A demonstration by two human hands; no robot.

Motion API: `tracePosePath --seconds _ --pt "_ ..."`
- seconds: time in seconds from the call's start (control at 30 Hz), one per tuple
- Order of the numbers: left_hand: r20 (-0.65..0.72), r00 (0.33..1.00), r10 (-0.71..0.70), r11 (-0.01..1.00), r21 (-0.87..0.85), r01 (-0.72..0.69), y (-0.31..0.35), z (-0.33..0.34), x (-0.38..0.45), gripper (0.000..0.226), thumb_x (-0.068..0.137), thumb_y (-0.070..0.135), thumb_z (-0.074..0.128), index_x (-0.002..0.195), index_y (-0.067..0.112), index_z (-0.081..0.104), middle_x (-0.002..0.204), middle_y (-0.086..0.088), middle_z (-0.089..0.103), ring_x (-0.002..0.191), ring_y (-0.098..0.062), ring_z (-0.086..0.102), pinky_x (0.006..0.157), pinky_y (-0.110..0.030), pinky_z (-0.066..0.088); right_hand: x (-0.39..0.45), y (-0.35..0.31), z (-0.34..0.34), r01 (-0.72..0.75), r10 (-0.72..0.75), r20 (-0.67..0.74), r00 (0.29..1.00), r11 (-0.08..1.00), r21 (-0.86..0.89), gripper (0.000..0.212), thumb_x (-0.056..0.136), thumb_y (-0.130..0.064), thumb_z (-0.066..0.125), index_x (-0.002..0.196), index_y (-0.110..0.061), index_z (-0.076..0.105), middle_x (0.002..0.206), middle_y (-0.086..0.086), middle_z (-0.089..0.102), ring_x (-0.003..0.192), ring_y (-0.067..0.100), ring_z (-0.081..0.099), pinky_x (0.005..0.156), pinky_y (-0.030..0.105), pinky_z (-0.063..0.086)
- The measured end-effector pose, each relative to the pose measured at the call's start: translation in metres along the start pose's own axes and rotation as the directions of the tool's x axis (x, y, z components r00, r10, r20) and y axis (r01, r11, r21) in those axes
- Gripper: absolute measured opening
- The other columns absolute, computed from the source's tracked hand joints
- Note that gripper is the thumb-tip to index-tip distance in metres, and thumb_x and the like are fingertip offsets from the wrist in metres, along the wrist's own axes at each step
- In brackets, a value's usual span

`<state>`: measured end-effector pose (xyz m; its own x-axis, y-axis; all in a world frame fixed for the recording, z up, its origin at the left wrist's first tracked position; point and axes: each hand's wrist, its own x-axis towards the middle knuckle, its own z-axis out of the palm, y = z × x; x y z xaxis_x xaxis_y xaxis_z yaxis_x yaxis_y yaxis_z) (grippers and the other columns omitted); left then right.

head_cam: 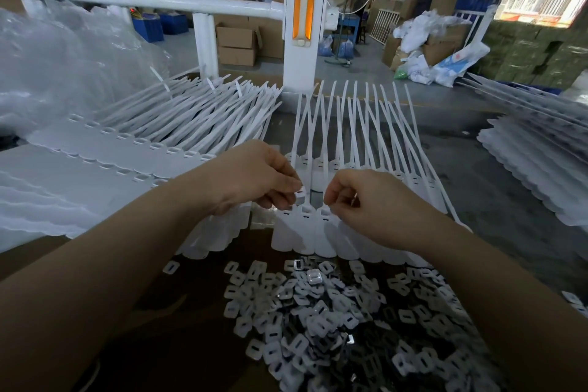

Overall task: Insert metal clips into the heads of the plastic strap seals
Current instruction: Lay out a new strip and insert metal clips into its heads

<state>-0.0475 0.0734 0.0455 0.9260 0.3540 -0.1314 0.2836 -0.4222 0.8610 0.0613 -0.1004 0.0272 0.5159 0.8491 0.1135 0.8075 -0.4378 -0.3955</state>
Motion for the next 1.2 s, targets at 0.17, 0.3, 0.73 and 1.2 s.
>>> tracePosePath --seconds 0.17,0.3,0.73,1.2 --pt "-0.023 1.0 0.0 0.999 0.046 0.001 -0.002 0.001 0.001 0.006 0.085 0.014 0.073 0.082 0.009 0.074 0.073 -0.004 0.075 0.061 -0.01 0.069 0.058 -0.02 0.055 0.0 0.003 0.002 -0.009 0.01 0.099 0.995 1.0 -0.012 0.018 0.087 -0.024 0.067 0.091 -0.039 0.057 0.084 -0.012 0.06 0.077 0.001 0.056 0.071 0.026 0.052" --pt "-0.035 0.999 0.011 0.996 0.088 -0.008 -0.004 0.001 0.003 0.007 0.085 0.017 0.074 0.082 0.01 0.075 0.072 -0.001 0.075 0.06 -0.007 0.069 0.056 -0.017 0.055 0.0 0.003 0.002 -0.005 0.006 0.112 0.994 1.0 -0.005 0.017 0.088 -0.024 0.067 0.089 -0.039 0.058 0.085 -0.013 0.059 0.078 0.002 0.057 0.073 0.028 0.053" --pt "-0.099 0.994 0.053 0.903 0.429 -0.006 -0.004 0.012 0.006 0.011 0.088 0.022 0.07 0.083 0.015 0.075 0.06 0.005 0.069 0.042 0.002 0.056 0.052 -0.015 0.045 0.001 0.005 0.001 -0.025 0.025 0.122 0.992 1.0 0.0 0.015 0.088 -0.027 0.066 0.087 -0.04 0.059 0.082 -0.014 0.059 0.075 0.001 0.056 0.07 0.024 0.051" --pt "-0.06 0.998 0.017 0.887 0.462 0.013 -0.003 0.007 0.011 0.011 0.087 0.02 0.071 0.081 0.011 0.074 0.066 0.0 0.072 0.05 -0.006 0.061 0.058 -0.019 0.054 0.001 0.005 0.002 -0.032 0.031 0.124 0.992 0.999 0.006 0.013 0.089 -0.027 0.066 0.089 -0.039 0.06 0.083 -0.015 0.06 0.076 0.001 0.057 0.069 0.023 0.052"
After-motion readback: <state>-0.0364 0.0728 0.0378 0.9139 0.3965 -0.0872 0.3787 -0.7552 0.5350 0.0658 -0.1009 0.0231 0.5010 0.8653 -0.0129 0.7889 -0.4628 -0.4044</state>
